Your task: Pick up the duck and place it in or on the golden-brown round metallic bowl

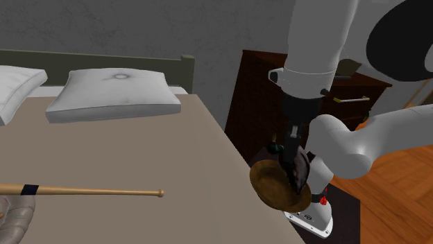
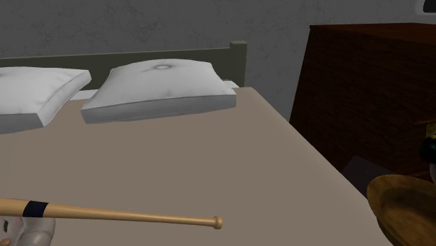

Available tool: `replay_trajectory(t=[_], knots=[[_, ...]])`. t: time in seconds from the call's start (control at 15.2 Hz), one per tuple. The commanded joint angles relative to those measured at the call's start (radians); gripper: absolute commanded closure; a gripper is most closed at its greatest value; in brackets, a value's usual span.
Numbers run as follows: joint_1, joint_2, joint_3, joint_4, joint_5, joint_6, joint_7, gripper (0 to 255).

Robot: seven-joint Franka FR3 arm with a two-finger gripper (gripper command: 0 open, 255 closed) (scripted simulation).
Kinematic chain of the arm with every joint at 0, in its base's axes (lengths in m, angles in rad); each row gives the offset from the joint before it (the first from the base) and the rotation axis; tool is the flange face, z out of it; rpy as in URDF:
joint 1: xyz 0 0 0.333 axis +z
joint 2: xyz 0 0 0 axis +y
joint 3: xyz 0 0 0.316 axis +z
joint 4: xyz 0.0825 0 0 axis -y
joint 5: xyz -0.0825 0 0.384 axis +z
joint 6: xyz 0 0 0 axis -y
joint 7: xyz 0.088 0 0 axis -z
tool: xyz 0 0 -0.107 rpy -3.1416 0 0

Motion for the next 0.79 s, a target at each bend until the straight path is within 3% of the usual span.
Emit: replay_trajectory(t=[0.0, 0.46, 0.73], knots=[[0.003, -0.004, 0.008, -0.029, 0.007, 0.026, -0.001, 255], [0.014, -0.014, 0.038, -0.125, 0.036, 0.112, -0.005, 255], [0.016, -0.013, 0.037, -0.125, 0.035, 0.112, -0.004, 255]])
